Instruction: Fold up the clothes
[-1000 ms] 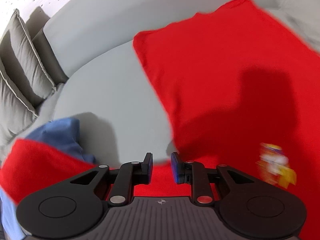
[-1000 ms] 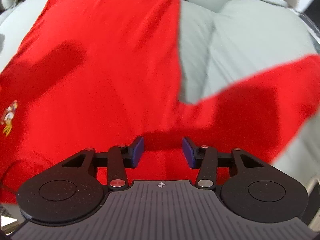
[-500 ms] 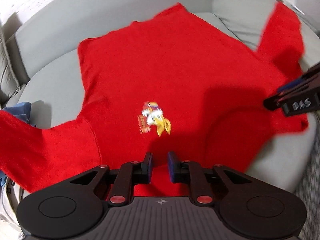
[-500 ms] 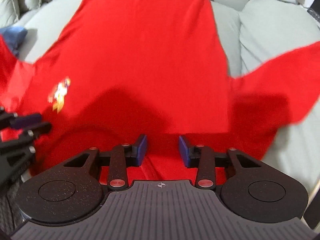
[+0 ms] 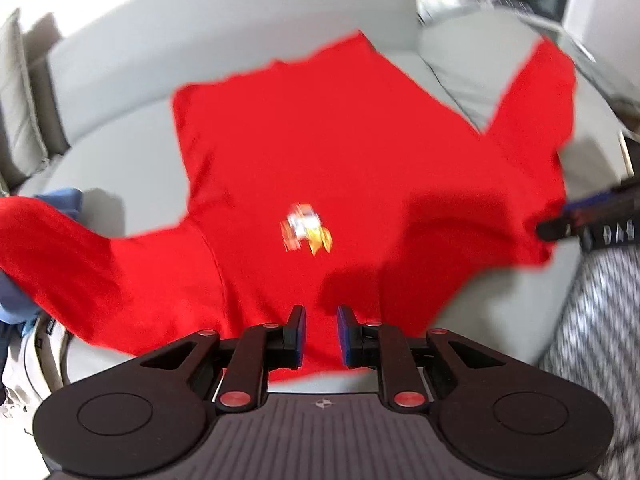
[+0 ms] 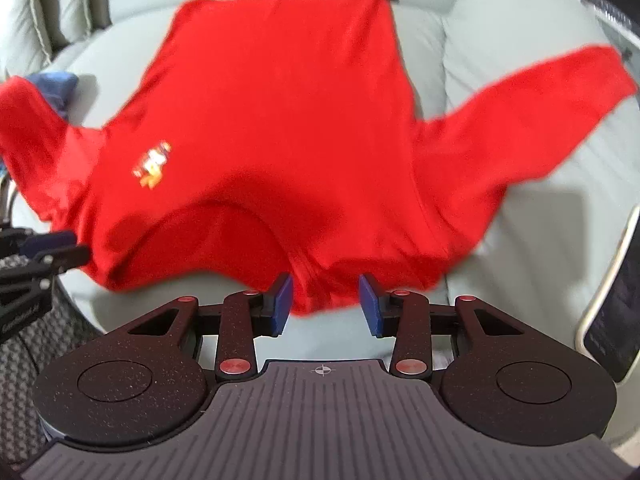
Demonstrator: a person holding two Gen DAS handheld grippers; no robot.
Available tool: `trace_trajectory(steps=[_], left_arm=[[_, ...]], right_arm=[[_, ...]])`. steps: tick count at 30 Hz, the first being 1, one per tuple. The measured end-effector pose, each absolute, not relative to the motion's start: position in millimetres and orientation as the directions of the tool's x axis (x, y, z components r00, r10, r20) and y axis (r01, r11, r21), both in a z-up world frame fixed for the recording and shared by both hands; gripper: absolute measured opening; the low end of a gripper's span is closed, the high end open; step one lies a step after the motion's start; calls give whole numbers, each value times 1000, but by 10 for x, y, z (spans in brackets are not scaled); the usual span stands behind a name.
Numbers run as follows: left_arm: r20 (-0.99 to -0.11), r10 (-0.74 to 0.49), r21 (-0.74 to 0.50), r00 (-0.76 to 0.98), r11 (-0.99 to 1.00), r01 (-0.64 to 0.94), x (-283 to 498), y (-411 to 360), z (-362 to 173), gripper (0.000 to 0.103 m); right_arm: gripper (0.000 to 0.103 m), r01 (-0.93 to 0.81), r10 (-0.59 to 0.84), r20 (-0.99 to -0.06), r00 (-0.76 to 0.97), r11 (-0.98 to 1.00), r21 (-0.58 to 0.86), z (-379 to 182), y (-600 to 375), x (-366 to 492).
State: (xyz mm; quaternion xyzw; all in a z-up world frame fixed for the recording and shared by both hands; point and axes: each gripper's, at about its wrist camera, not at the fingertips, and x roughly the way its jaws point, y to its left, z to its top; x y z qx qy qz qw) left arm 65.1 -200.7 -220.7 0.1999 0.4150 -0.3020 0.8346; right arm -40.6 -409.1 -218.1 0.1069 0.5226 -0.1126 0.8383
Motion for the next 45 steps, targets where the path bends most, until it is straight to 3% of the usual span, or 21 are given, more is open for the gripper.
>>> trace_trajectory(steps=[5,7,9,14,18,27,29,30,31,32,36,40,45], left_arm=[[-782,-328,130,530,746,653,719,-2146,-2357,27],[-860,-266,111,437,737,667,761,-2179,-2548,27],[-875,-247,111,416,733,671,746,-2149,-2573,27],[-848,-354,-19,394,764,645,894,-2088,-2386,27],[-782,-423,-48,457,773,633,1138,-2289,-2253,29],[-741,-379,-23,554,839,543,1862,-2789,-2566,33],[-739,-360,-26,570,860,509,2055,-2860,-2648,32],[-740,-349,-35,576,874,485,2193,-2905,-2699,30],[-739,-345,-43,579,881,471,2300,-2935,-2735,28],[-738,-343,-46,581,885,464,2363,-2951,-2751,28],[-726,-342,-42,597,888,459,2721,-3086,-2812,21],[-699,-327,-6,636,892,452,3095,-3228,-2821,20],[-679,-379,-55,628,880,472,3440,-3478,-2811,20]], right_arm=[[41,302,-98,-893,439,952,44,-2314,-4031,-198],[42,307,-92,-916,391,951,35,-2437,-4021,-161],[42,300,-87,-926,367,954,29,-2498,-4004,-174],[42,307,-57,-931,360,950,60,-2412,-4082,-167],[42,330,-85,-891,446,941,75,-2234,-4250,96],[43,450,-195,-788,584,886,115,-2332,-4953,1040],[37,460,-209,-774,597,880,117,-2386,-5072,1153],[28,459,-217,-767,604,881,112,-2451,-5170,1285],[5,458,-225,-759,610,882,107,-2517,-5267,1418],[3,458,-232,-753,616,883,103,-2573,-5357,1538],[3,441,-230,-734,639,892,104,-2721,-5540,1902],[3,395,-229,-689,688,914,90,-2832,-5552,2246],[4,334,-214,-648,731,940,67,-2953,-5484,2665]])
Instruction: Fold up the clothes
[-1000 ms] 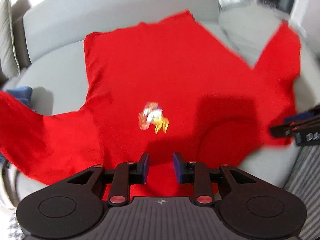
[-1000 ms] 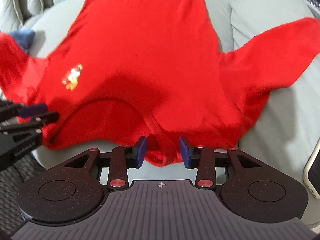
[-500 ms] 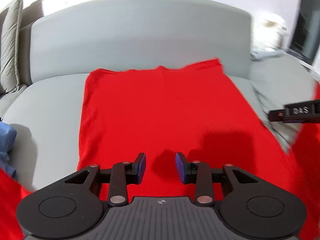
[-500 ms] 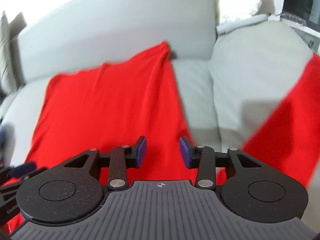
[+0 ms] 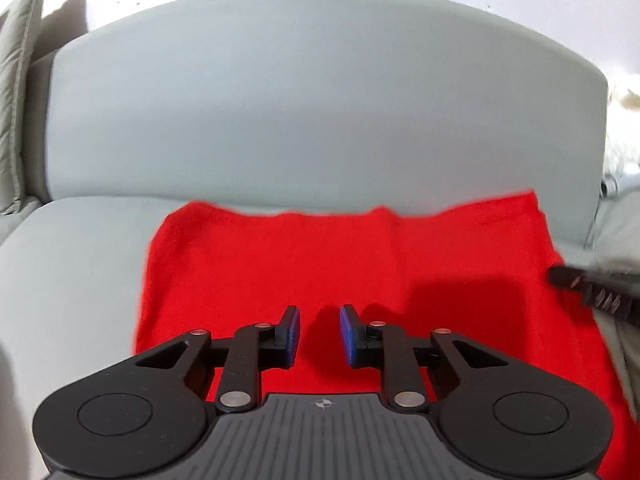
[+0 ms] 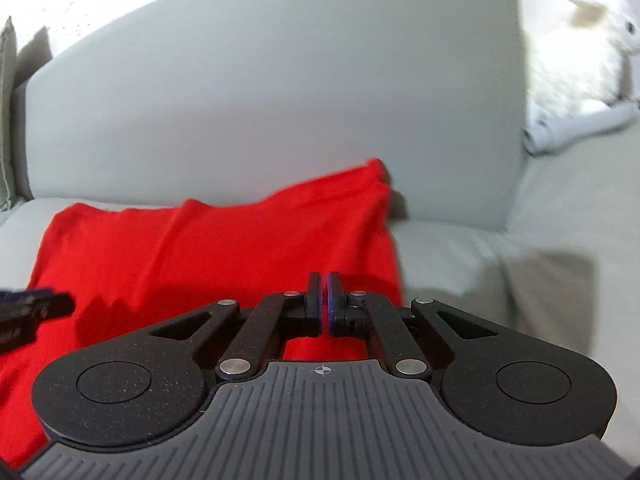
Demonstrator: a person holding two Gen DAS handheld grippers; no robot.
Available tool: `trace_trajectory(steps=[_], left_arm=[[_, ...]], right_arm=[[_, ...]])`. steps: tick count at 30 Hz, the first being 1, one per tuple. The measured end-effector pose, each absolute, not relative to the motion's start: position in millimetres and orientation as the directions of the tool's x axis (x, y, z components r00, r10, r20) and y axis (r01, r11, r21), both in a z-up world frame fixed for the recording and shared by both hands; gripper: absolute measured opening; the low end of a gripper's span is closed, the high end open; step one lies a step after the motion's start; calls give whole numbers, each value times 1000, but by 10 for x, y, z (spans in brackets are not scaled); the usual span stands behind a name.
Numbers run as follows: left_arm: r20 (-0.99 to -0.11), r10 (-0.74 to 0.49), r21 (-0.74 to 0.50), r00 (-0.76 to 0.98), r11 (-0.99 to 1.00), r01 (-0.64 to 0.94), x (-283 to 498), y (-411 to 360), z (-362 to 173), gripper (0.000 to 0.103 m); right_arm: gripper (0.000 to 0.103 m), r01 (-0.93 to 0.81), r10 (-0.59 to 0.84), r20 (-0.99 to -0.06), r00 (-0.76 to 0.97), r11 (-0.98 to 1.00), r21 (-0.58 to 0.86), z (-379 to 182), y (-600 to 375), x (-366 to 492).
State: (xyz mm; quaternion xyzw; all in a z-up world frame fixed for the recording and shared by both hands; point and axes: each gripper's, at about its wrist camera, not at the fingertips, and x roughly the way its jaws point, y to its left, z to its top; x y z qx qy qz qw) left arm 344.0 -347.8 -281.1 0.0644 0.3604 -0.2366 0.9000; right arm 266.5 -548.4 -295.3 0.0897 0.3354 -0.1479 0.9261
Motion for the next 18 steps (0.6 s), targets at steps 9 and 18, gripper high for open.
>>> trace_trajectory(steps=[9,18], left_arm=[[-613,-685,-402,393,699,591,3487,-3576,-2810,12],[-711,-621,-441,329,759,480,3656,-3603,-3121,10]], right_arm=[[6,294,-139,-650,747,946,137,-3050,-5586,2787],[2,299,-172,-739,652,953,41,-3129,-5798,2808]])
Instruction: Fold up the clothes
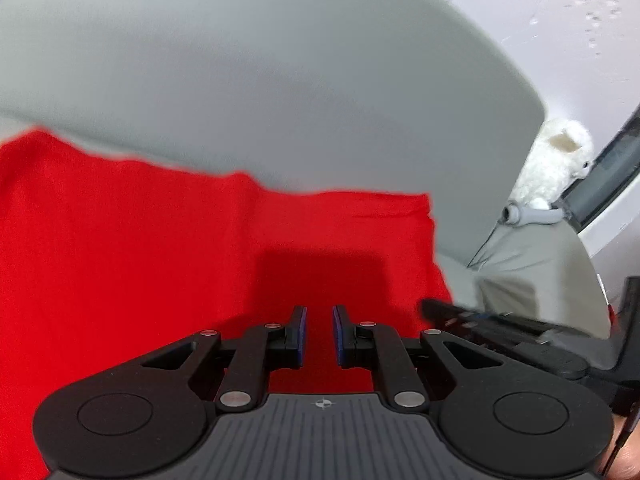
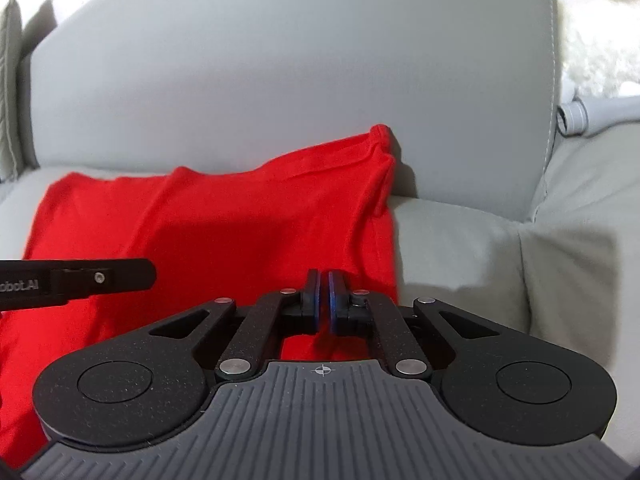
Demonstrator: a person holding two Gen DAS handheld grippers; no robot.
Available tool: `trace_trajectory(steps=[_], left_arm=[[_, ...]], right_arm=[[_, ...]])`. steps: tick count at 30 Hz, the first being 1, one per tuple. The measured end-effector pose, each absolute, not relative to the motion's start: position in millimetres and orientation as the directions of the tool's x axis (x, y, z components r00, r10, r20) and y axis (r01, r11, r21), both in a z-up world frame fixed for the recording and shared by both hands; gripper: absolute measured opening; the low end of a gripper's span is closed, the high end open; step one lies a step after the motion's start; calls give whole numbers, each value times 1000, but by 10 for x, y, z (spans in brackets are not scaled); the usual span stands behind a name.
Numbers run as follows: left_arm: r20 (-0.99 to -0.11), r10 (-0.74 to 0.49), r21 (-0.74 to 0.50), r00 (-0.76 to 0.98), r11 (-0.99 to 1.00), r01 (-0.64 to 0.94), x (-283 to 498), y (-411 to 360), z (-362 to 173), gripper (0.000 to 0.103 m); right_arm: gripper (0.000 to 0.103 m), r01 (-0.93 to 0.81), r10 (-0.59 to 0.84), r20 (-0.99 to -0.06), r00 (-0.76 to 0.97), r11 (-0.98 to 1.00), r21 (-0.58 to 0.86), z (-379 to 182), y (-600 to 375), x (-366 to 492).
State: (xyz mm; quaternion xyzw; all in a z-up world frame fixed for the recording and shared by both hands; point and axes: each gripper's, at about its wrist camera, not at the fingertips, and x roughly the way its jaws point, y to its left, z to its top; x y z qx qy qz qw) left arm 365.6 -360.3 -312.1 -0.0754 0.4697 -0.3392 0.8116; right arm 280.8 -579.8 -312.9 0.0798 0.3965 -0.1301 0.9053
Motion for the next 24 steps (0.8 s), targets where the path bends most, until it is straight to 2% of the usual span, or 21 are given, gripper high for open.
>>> trace_trajectory(steps=[1,2,3,6,8,11,13,15,18,19,21,24], left_arm=[[-710,-620,-440,334,761,477,3662,-3587,-3126,9],[-705,-621,-438,343,762,477,3661,-3577,-3105,9],[-696,-627,-438,350,757,485,3660,-3575,-3079,9],[-637,-681,-455,360,710,537,3647,-3642,-2968,10],[-641,-676,-448,363,714,538,3663,-3722,-2991,10],[-698,-613,-394,371,761,515,3711,-3815,-3152,9],[-708,-590,-358,387,773,523,3746,-3793,-3223,9],[-702,-602,-376,379,766,521,3794,-3800,-3206,9],[-697,-601,-371,391,769,521,3812,-3738,-3189,9],[-698,-595,-364,398,774,519,3809,-3725,-3177,8],[-696,-583,-343,420,783,519,3768,-3663,-3090,8],[-684,-609,-338,401,752,566,3599,-3520,-2934,10]], right_arm=[[2,330,-220,-743,632,944,1,-3116,-5835,2790],[9,361,-268,-746,610,932,-39,-3104,-5873,2773],[11,384,-302,-743,598,921,-65,-3080,-5909,2751],[11,419,-336,-710,620,906,-62,-2950,-6014,2669],[11,400,-284,-691,664,917,7,-2905,-6040,2678],[11,351,-182,-694,697,930,108,-2967,-6002,2799],[10,334,-176,-714,678,939,85,-3067,-5945,2867],[3,349,-243,-726,643,937,-5,-3156,-5926,2867],[2,421,-311,-710,631,907,-24,-3131,-6004,2825],[14,453,-356,-701,618,890,-52,-3097,-6015,2806],[16,511,-445,-670,595,852,-113,-3014,-6042,2730],[17,487,-305,-719,625,871,54,-2911,-6126,2490]])
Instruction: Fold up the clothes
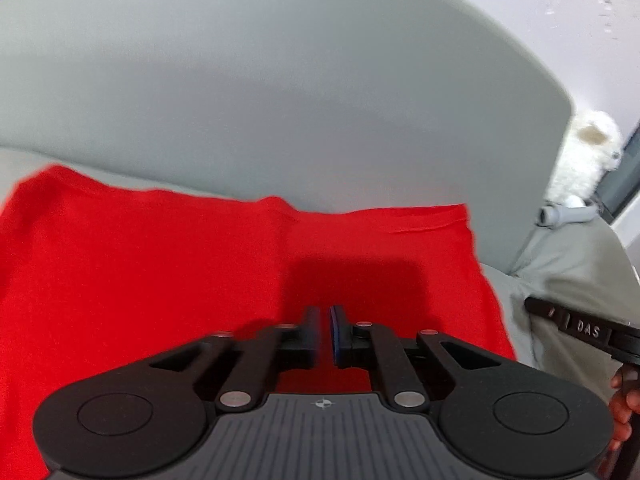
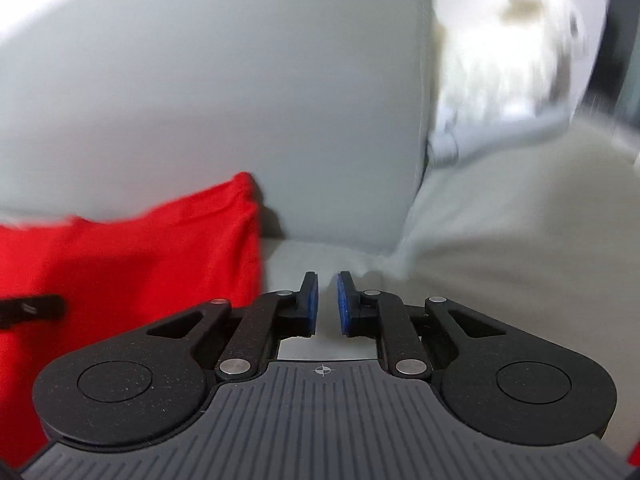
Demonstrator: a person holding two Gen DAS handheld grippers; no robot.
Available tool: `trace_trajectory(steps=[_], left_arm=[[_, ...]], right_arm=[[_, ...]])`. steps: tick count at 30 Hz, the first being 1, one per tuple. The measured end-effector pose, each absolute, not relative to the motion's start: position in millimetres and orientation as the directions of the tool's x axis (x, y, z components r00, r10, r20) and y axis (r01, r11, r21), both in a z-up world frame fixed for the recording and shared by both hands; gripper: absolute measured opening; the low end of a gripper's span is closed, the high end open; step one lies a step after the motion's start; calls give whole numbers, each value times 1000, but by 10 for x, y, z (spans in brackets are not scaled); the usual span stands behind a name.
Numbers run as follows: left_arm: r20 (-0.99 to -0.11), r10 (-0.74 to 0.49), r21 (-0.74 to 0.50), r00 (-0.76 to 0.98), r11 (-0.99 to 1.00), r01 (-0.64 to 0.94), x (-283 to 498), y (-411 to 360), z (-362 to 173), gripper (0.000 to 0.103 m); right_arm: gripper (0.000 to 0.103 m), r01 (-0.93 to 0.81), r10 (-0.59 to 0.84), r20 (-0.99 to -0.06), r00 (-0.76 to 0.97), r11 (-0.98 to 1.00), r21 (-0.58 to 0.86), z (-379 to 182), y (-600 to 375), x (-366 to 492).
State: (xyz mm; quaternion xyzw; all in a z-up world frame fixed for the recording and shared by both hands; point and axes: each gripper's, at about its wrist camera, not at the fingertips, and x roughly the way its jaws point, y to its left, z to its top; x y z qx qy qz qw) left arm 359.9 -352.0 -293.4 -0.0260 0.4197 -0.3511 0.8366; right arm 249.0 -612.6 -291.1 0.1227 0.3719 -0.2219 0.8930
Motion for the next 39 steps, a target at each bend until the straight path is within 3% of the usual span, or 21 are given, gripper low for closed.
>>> trace_trajectory(steps=[5,7,9,10,12,14,22,25,27,29,30,34,35,37,39], left_arm=[[-680,-657,-346,326,680,646,3103,-3435,-2872,11],[-709,-625,-291,327,682,671,2943,-3504,-2957,14],[-791,-498,-168,355,735,656,2871,-3584,-3187,16],[-787,-496,-168,367,745,646,2873,-3569,-3208,15],[-791,-491,-195,366,769,608,2913,-3541,-3160,14],[-779,-506,-208,370,765,609,2886,-3522,-3062,14],[-784,-531,-241,322,738,630,2237,-3571,-2917,15],[-816,-482,-204,319,757,621,2040,-3523,-2980,15],[-813,-482,-232,326,783,577,2020,-3397,-2930,15],[-804,-487,-252,342,798,547,2013,-3305,-2869,15],[-797,-490,-254,352,802,540,2008,-3280,-2849,15],[-778,-505,-288,374,815,503,1908,-2998,-2682,30],[-770,-517,-301,375,812,501,1840,-2923,-2625,36],[-762,-516,-288,391,811,509,1770,-2876,-2576,38],[-756,-507,-255,414,811,527,1742,-2827,-2544,40]], right_arm=[[19,337,-102,-757,645,927,163,-2920,-5816,2059],[17,248,-47,-756,652,956,155,-2962,-5609,2015],[16,201,-105,-782,614,979,26,-3076,-5449,1970],[16,209,-196,-786,586,974,-87,-3142,-5413,1957],[19,349,-330,-787,521,924,-156,-3139,-5544,1914],[14,479,-346,-818,459,872,-100,-3079,-5753,1793],[15,368,-122,-819,561,923,115,-2849,-5420,1381],[15,297,-101,-851,515,953,67,-2952,-5251,1284],[11,338,-157,-867,472,941,13,-2980,-5307,1144],[22,439,-239,-873,425,898,-32,-2907,-5454,956],[21,473,-260,-871,417,880,-36,-2856,-5510,866],[22,473,-218,-841,496,879,52,-2614,-5475,615],[28,457,-201,-833,515,887,69,-2563,-5380,569],[37,423,-167,-816,553,901,102,-2461,-5189,478],[38,387,-140,-800,584,914,123,-2375,-5008,403]])
